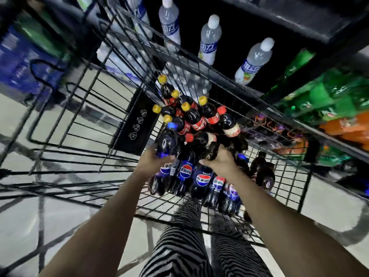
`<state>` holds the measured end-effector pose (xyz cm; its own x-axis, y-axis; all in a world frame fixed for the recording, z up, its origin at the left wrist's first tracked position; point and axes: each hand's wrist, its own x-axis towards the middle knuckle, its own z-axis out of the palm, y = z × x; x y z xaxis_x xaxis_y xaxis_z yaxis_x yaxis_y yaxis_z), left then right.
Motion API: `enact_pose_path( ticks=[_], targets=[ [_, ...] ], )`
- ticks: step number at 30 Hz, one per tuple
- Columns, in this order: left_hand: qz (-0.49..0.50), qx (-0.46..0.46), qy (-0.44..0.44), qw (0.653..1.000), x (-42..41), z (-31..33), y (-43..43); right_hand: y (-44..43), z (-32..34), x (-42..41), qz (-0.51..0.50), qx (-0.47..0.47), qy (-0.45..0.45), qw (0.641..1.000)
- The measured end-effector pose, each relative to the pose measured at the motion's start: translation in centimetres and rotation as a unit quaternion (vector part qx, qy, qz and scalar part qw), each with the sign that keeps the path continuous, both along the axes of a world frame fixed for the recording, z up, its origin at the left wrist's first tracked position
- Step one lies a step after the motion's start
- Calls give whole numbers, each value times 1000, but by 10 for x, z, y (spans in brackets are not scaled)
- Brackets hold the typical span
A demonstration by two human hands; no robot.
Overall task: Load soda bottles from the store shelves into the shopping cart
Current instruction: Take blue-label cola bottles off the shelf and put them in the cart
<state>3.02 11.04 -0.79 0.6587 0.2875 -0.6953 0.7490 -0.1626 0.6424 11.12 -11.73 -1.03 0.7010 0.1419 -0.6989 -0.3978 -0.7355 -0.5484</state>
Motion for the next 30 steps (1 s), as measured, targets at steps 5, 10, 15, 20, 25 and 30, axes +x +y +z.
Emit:
enact_pose_path(
  ticks=[5,10,15,20,25,30],
  targets=[
    [5,-25,-64,998,3,49,-47,-49,71,13,-18,34,-85,996],
    [-20,-33,-135,990,3,108,-121,-123,142,12,-24,45,-160,986],
    [-54,-20,-204,977,-5,154,-198,-210,195,-10,-38,62,-232,970],
    [-96,-22,-255,962,-14,186,-282,-303,250,-41,-69,79,-289,952],
    [-129,-22,-303,944,-10,205,-363,-391,287,-70,-107,63,-362,924],
    [-159,11,-360,919,4,236,-437,-458,318,-83,-189,37,-447,874]
  ],
)
